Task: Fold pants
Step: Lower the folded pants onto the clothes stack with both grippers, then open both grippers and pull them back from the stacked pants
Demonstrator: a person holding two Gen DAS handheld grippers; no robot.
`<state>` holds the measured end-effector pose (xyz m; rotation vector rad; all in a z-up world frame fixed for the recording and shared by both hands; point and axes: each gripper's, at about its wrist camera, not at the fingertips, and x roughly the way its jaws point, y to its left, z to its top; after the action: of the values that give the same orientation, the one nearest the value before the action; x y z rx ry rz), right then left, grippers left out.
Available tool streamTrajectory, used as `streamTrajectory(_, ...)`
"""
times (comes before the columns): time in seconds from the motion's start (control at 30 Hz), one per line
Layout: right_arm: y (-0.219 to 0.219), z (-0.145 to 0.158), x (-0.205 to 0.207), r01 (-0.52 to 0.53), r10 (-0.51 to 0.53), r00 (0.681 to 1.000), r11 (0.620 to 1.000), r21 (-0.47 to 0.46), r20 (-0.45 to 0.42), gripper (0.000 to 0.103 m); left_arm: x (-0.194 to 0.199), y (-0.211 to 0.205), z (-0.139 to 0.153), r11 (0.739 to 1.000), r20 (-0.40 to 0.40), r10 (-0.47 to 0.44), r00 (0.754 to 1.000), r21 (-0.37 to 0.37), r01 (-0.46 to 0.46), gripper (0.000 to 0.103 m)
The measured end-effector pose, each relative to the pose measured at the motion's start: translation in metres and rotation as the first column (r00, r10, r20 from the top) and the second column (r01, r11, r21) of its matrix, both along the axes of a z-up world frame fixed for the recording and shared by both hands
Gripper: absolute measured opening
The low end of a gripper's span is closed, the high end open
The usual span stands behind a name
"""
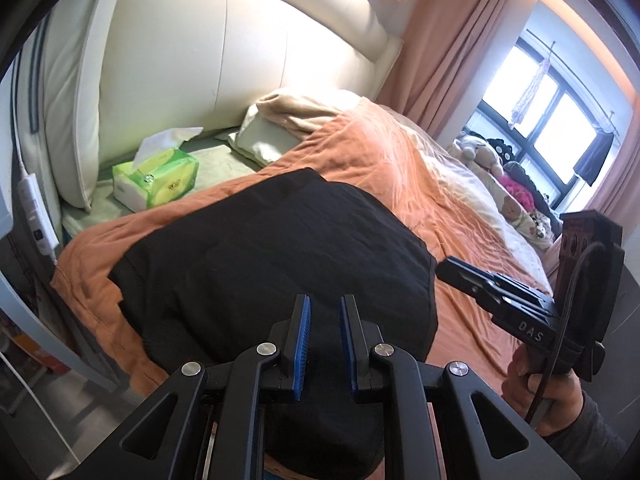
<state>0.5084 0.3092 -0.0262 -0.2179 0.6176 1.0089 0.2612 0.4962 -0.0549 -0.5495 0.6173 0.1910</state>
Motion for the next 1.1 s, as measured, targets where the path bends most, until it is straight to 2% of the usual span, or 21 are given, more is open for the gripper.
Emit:
streamTrajectory(0.03, 0.001, -0.001, 0.002, 0.003, -0.003, 1.000, 1.000, 0.001, 0.001, 0.020, 0.002, -0.002, -0.001, 1.000, 0.002, 0.001, 1.000, -0.002, -0.001, 0.017)
streamTrajectory(0.1, 0.006, -0.001, 0.009, 0.020, -0.020, 1.000, 1.000, 0.003, -0.001, 0.043, 0.006, -0.008, -0.004, 1.000, 0.008, -0.003, 1.000, -0.008, 0.004, 0.017)
streamTrajectory(0.17, 0.010, -0.002, 0.013, 0.028, -0.028, 1.000, 0.999, 0.028, -0.003, 0.055, 0.009, -0.013, -0.007, 1.000, 0.009, -0.008, 1.000, -0.008, 0.008, 0.017)
streamTrajectory(0.23, 0.016, -0.005, 0.015, 0.017, -0.016, 1.000, 0.999, 0.033, -0.011, 0.055, 0.010, -0.016, -0.013, 1.000, 0.014, -0.001, 1.000, -0.009, 0.001, 0.017)
streamTrajectory(0.4, 0.027, -0.028, 0.009, -0.022, 0.022, 1.000, 0.999, -0.045, -0.002, 0.053, 0.002, -0.019, -0.035, 0.999, -0.009, 0.006, 1.000, -0.054, -0.007, 0.017)
streamTrajectory(0.43, 0.026, -0.033, 0.007, -0.027, 0.028, 1.000, 0.998, -0.057, 0.006, 0.050, -0.002, -0.019, -0.039, 0.998, -0.011, 0.010, 1.000, -0.059, -0.011, 0.017)
streamTrajectory(0.57, 0.014, -0.040, -0.005, -0.049, 0.053, 0.997, 0.995, -0.086, 0.052, 0.050, -0.016, -0.024, -0.051, 0.997, -0.017, 0.011, 1.000, -0.077, -0.012, 0.017)
streamTrajectory(0.7, 0.005, -0.039, -0.014, -0.063, 0.072, 0.995, 0.990, -0.127, 0.066, 0.050, -0.027, -0.028, -0.057, 0.996, -0.031, 0.007, 1.000, -0.091, -0.010, 0.017)
streamTrajectory(0.87, -0.010, -0.039, -0.012, -0.056, 0.059, 0.998, 0.987, -0.147, 0.019, 0.049, -0.047, -0.034, -0.062, 0.993, -0.042, 0.016, 0.999, -0.115, -0.021, 0.017)
streamTrajectory(1.1, -0.050, -0.017, -0.022, -0.008, 0.009, 1.000, 0.991, -0.135, 0.007, 0.050, -0.070, -0.044, -0.043, 0.996, -0.035, 0.030, 0.999, -0.083, -0.033, 0.017)
